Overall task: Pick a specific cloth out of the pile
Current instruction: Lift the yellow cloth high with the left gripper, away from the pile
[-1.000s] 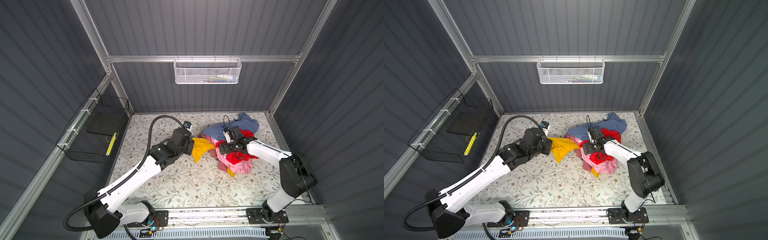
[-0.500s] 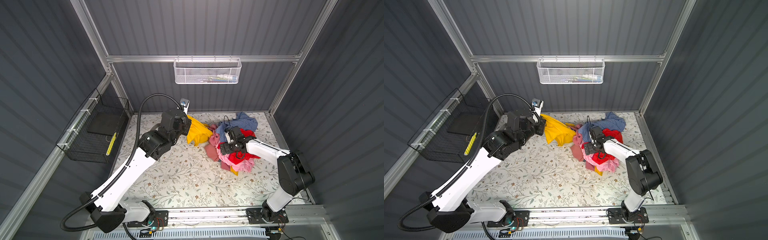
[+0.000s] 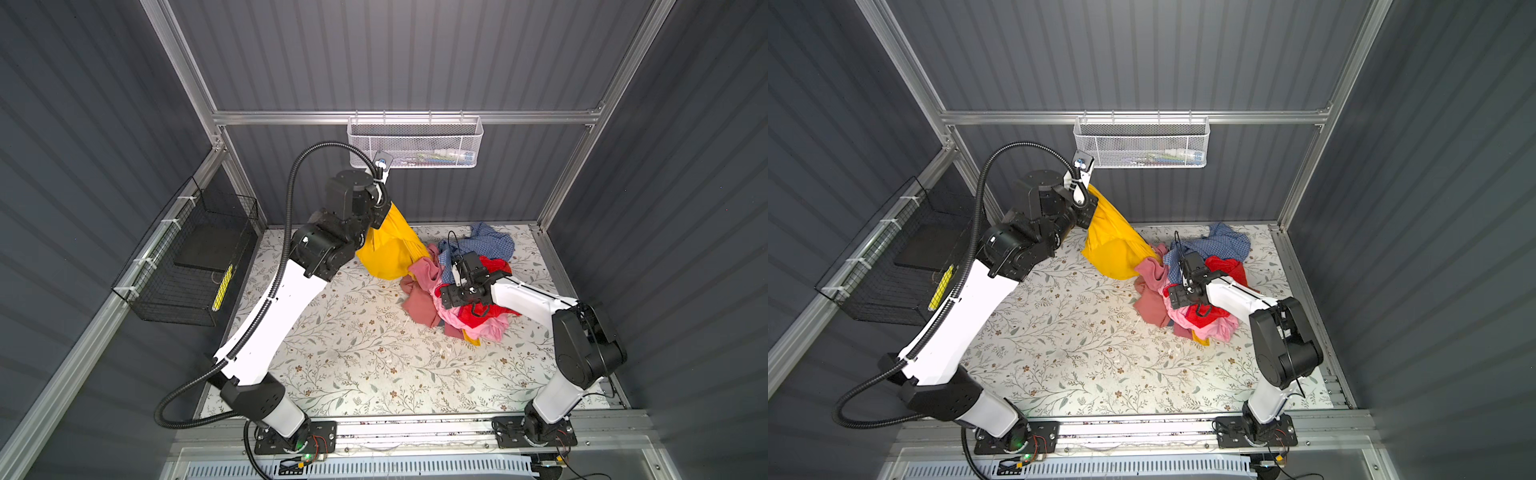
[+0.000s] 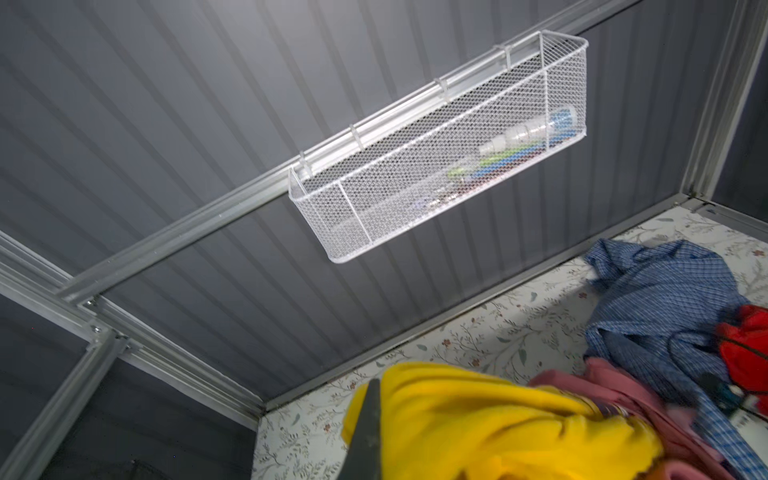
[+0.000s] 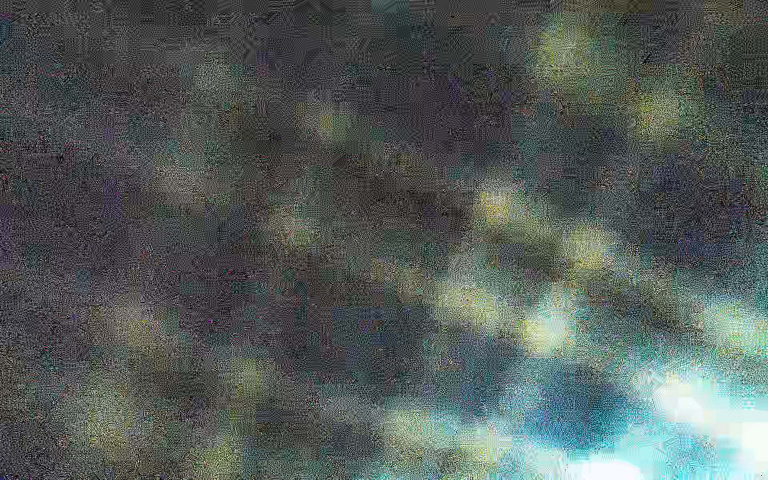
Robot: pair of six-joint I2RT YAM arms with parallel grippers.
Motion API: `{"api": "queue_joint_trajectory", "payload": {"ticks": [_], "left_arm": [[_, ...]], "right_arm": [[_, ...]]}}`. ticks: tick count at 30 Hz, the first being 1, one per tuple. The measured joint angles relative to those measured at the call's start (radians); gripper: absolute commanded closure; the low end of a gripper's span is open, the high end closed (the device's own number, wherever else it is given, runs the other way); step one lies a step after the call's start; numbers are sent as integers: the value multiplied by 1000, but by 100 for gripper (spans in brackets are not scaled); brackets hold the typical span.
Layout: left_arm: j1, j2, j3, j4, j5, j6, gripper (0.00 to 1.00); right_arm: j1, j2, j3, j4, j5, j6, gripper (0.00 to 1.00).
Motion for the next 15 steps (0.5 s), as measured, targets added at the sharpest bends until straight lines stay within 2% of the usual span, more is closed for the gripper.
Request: {"api": "queue_joint_trajectory", "payload": {"ticks": [8, 15], "left_arm": [[137, 298, 421, -47, 127, 26, 100], [185, 348, 451, 19, 183, 60, 100]], "right_arm": [[-2, 0, 2, 1, 7, 7, 1], [-8, 0, 11, -4, 7, 14, 1]]}}
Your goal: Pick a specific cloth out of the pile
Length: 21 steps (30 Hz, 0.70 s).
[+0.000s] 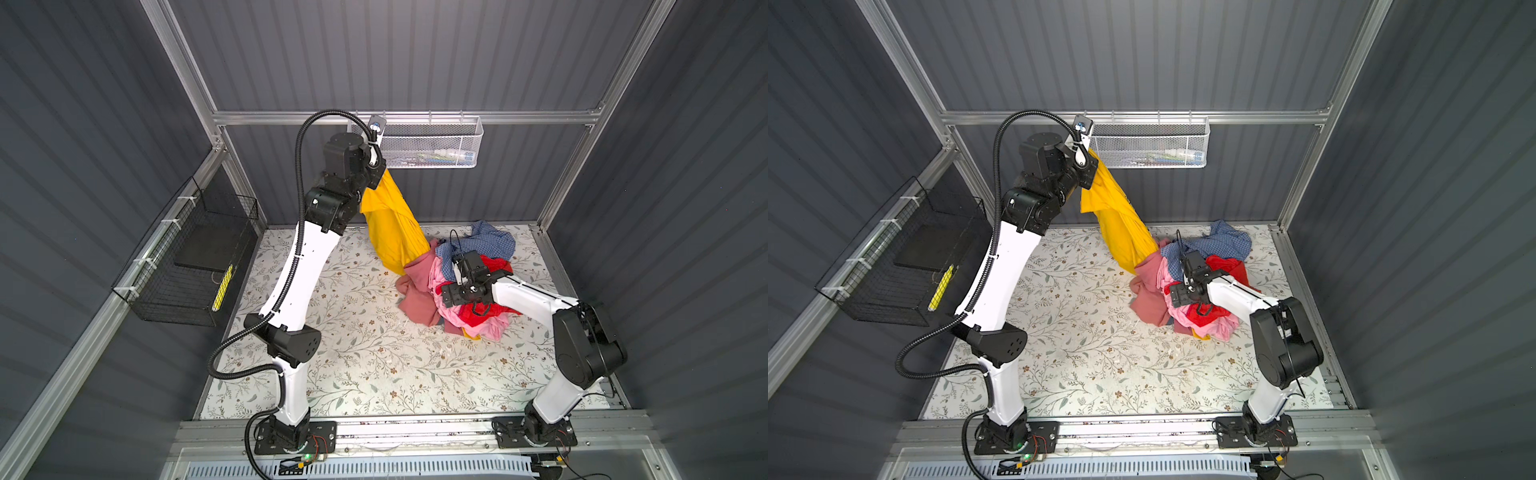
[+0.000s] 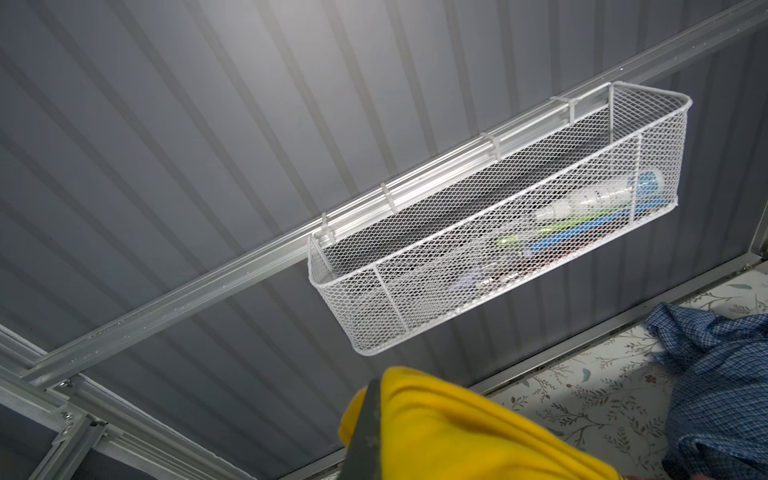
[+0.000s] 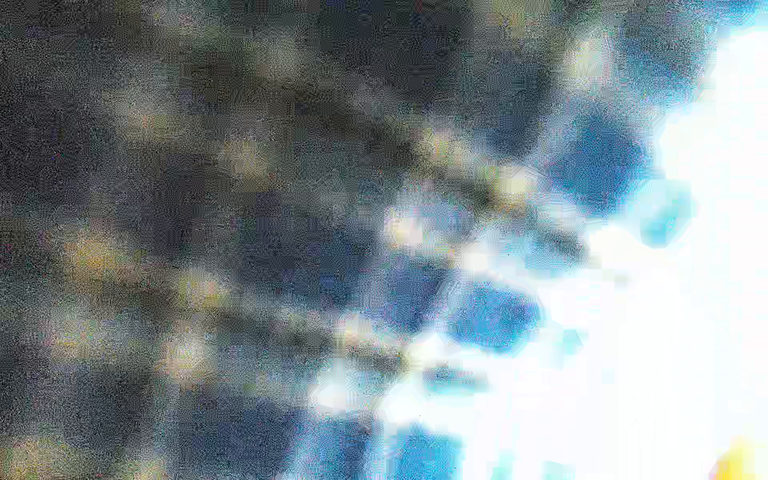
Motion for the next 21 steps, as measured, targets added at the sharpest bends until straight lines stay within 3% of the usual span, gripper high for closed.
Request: {"api": "queue_joint_trajectory", "payload": {"ticks": [14, 21], "left_arm": [[75, -133, -59, 233, -24, 36, 100], [75, -235, -126, 286, 83, -59, 100]], "right_arm": [[-6, 14, 26, -80, 46, -1, 1], [16, -70, 110, -144, 55, -34, 1]]}}
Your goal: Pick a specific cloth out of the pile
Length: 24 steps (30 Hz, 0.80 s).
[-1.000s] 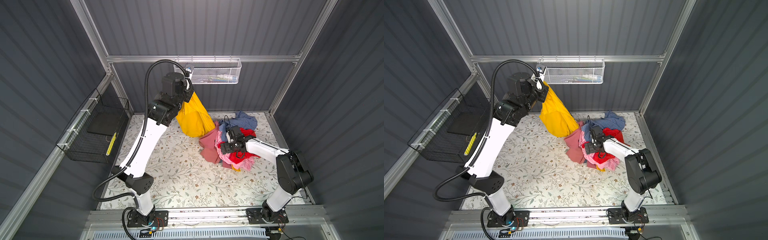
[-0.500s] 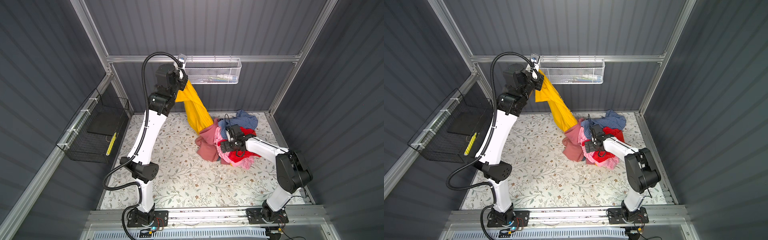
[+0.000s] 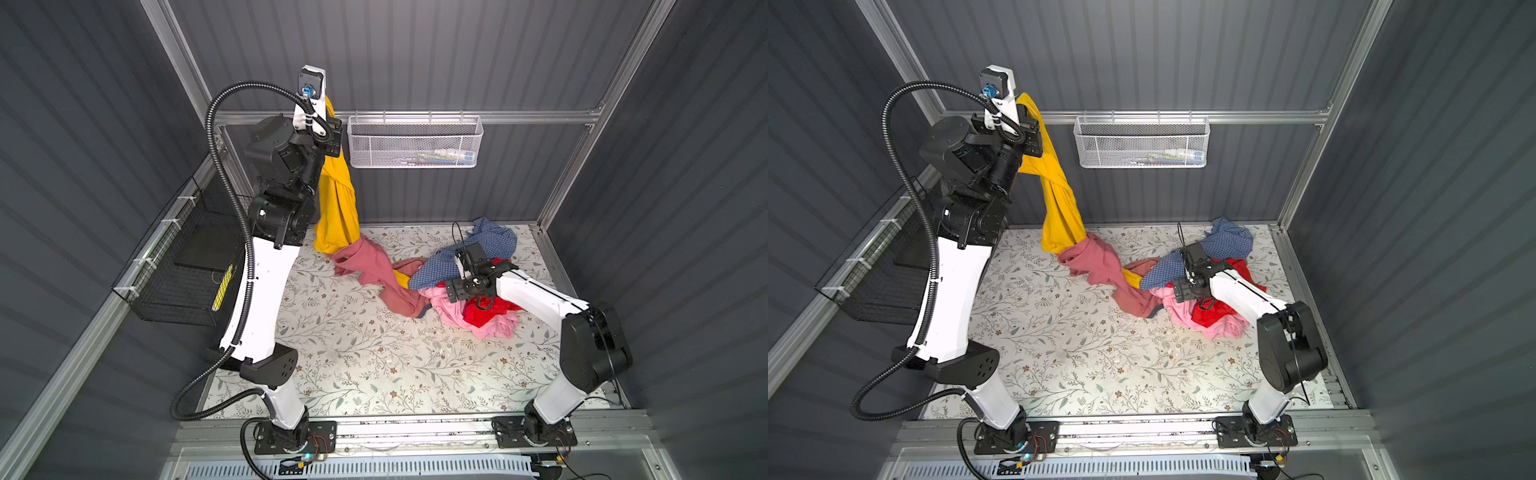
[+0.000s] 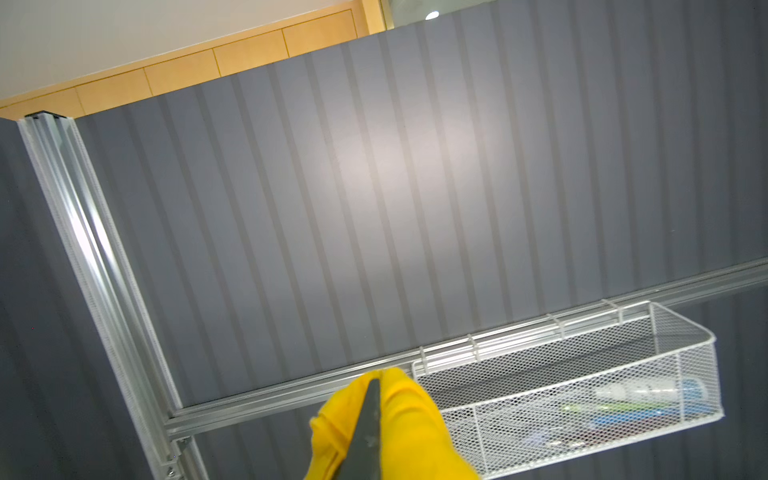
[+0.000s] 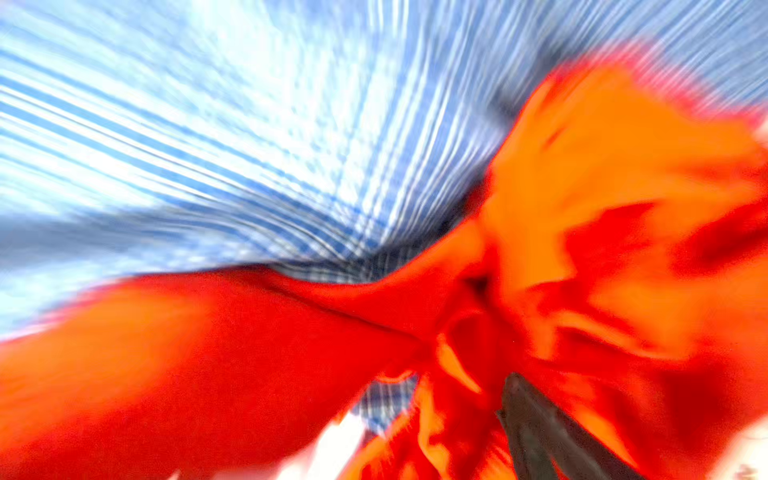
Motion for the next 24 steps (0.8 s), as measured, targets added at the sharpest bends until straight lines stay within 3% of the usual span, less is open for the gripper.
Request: {"api": "queue_joint_trajectory", "payload": {"ticks": [8, 14, 24], "left_arm": [[0, -5, -168, -12, 109, -103, 100], [0, 22, -177, -17, 180, -178, 100], [0, 19, -145, -7, 249, -282, 100]], "right_arm": [[72, -95, 141, -9, -11, -35, 1], [150, -92, 174, 12, -104, -61, 1], [338, 121, 154, 269, -256, -84, 1]]}}
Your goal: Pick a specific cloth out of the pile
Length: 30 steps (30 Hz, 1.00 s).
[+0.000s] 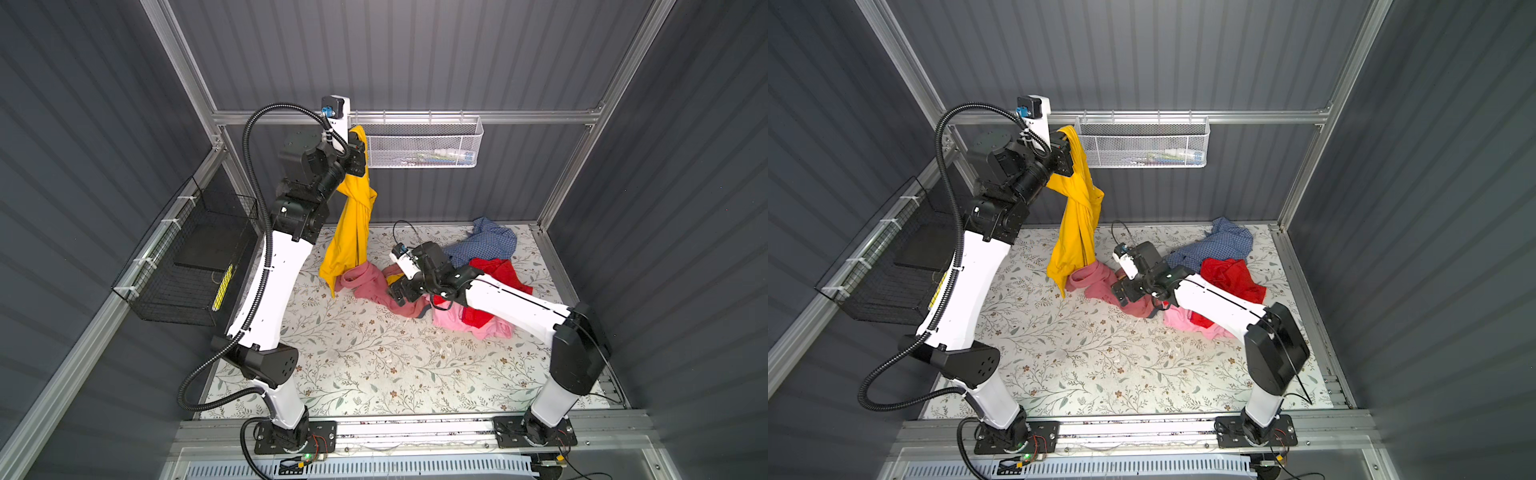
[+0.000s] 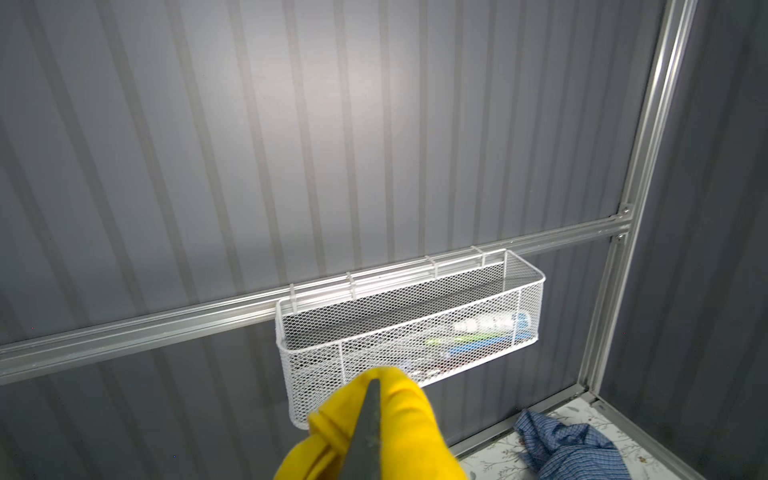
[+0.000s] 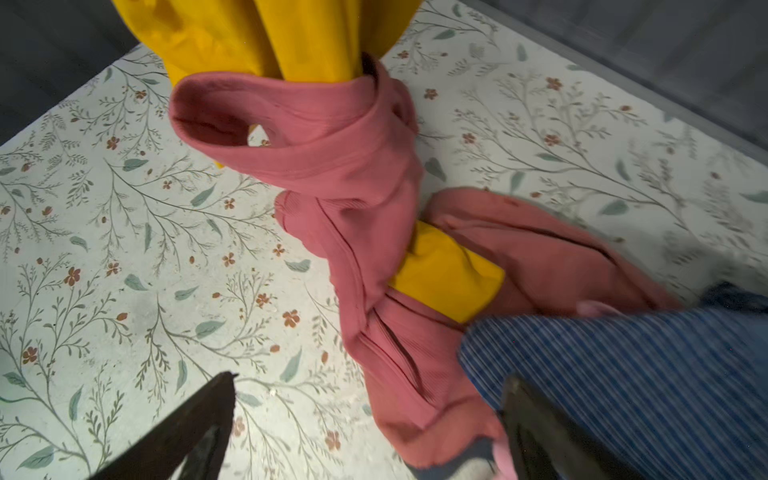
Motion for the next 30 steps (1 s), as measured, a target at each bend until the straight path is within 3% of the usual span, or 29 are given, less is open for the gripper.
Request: {"api": "queue_joint_trajectory", "payload": {"ticks": [6, 9, 17, 21, 25, 30], "left_arm": [[0, -40, -34, 3, 29, -46, 100], [0, -71, -42, 3, 34, -59, 100], [0, -133, -68, 34, 48, -96, 100], [0, -134, -68, 35, 39, -93, 100], [0, -133, -57, 19, 1, -63, 100], [0, -123, 19, -16, -89, 17, 100]], "right_arm": [[40, 158, 54, 122, 5, -38, 1], [40, 224, 91, 143, 5, -55, 8], [31, 335, 175, 132, -1, -66, 64], [23, 313, 155, 132, 13, -65, 87], [16, 217, 78, 111, 39, -50, 93], [-6, 46, -2, 66, 82, -26, 90]]}}
